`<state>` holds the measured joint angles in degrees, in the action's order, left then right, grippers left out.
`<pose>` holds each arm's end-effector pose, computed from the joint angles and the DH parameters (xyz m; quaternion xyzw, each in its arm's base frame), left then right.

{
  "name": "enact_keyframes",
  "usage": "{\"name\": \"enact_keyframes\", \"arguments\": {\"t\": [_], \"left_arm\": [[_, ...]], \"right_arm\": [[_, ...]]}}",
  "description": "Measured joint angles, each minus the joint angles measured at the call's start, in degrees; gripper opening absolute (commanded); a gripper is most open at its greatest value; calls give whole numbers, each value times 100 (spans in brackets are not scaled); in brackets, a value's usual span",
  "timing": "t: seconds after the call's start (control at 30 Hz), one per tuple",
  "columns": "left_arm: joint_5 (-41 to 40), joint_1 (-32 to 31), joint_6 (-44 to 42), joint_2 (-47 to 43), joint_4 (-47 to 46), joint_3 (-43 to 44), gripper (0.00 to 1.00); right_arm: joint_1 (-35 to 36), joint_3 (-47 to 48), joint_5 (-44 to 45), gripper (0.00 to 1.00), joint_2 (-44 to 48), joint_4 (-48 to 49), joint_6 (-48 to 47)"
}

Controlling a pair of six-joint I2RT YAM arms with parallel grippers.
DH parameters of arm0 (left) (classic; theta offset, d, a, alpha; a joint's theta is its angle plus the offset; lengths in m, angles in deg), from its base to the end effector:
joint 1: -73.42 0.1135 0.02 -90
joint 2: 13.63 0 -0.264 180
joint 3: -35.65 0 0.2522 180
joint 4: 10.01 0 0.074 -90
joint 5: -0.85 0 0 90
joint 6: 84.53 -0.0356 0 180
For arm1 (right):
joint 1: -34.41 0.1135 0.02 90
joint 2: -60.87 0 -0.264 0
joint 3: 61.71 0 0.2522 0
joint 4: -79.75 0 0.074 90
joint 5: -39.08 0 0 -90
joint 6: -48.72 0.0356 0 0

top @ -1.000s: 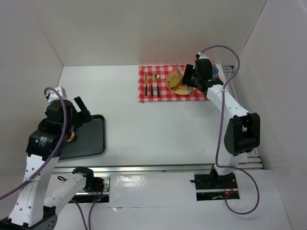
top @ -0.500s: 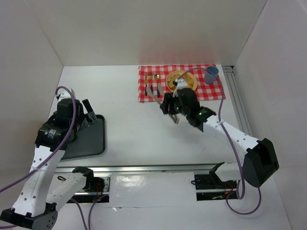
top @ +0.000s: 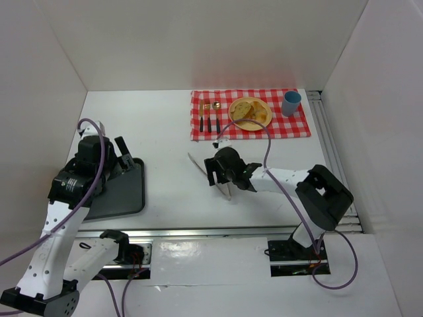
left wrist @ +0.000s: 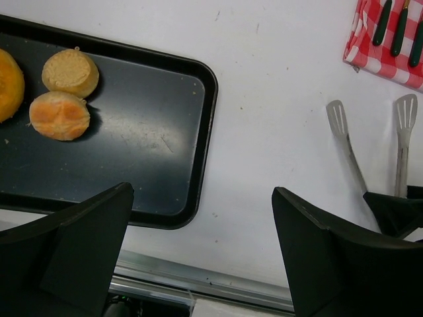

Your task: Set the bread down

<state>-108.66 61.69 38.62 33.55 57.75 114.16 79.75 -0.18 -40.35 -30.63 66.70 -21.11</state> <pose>0.1420 -0.0173 0.3744 -0.2385 0.8503 -0.0297 0.4682 0.2331 0.2266 0.1771 -0.1631 0.8993 0.1437 0.3795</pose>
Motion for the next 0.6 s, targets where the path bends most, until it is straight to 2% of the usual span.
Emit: {"name": "enact_keyframes", "arguments": {"t": [0.1, 0.23, 0.4, 0.5, 0.6], "left_arm": [[0, 0, 0, 0, -9, 0, 100], [0, 0, 0, 22, -11, 0, 100], [9, 0, -17, 120, -20, 0, 100], [35, 0, -17, 188, -50, -9, 100], [66, 0, -20, 249, -138, -105, 100]], "right_arm": [[72, 79, 162, 100, -37, -76, 7], [131, 503, 614, 100, 2, -428, 133], [26, 1357, 1572, 100, 321, -1467, 623], [-350, 1631, 1888, 100, 577, -1923, 927], [-789, 1517, 2000, 100, 852, -2186, 1139]]}}
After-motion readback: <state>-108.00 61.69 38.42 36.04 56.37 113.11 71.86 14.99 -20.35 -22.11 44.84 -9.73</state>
